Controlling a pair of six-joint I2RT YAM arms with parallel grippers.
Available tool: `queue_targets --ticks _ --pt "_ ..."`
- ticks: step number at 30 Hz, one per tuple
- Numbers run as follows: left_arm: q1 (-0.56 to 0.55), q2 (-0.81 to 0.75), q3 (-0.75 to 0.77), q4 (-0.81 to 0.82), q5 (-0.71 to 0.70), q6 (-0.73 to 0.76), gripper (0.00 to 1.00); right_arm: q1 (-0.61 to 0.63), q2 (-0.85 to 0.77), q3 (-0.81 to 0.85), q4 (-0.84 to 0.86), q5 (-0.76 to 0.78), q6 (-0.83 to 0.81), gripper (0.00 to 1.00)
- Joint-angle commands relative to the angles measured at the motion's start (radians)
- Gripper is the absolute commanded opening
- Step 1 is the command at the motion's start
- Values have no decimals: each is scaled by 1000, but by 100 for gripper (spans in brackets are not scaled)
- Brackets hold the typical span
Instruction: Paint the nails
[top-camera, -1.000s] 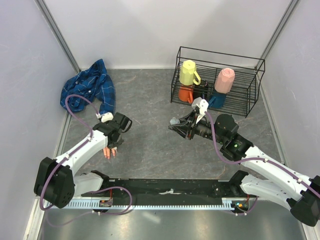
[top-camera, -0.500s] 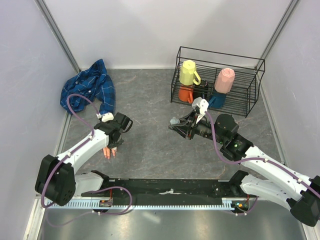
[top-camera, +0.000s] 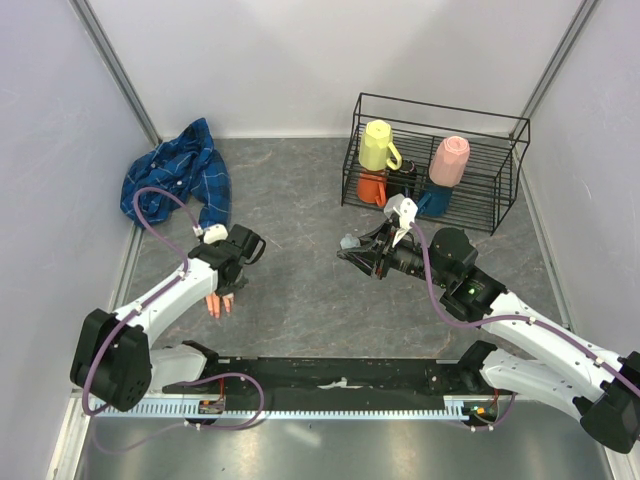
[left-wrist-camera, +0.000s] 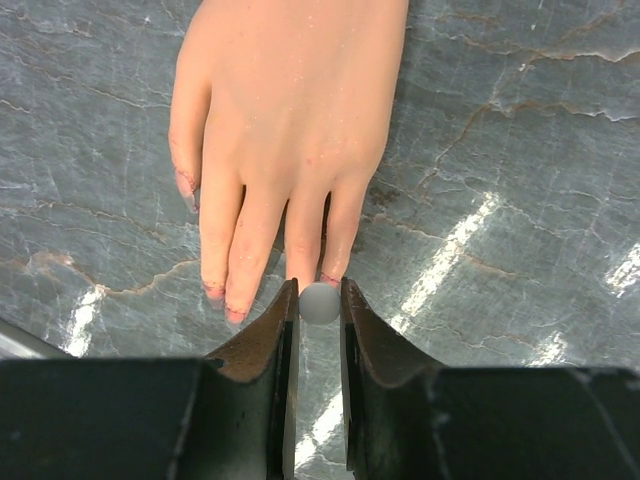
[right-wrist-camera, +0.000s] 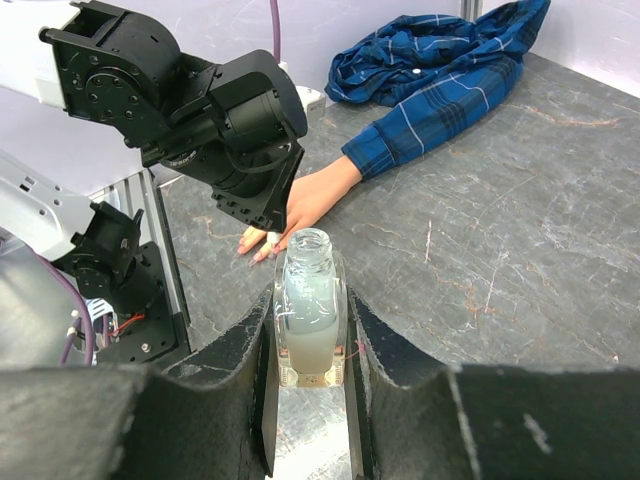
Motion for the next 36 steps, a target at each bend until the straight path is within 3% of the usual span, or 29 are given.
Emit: queue_targets --ticks 1,19,25,32,36 --pt "4 -25 12 52 -3 21 2 -3 -11 1 53 -24 9 0" --pt "4 -36 20 28 -37 0 2 -3 -8 1 52 -24 10 0" --pt "4 -143 48 45 89 91 2 -5 -2 9 49 -25 13 0" --pt "4 -267 134 -58 218 99 2 -3 6 29 30 -34 13 0" --pt "2 -378 170 26 314 200 2 -3 9 46 -2 -27 -1 0"
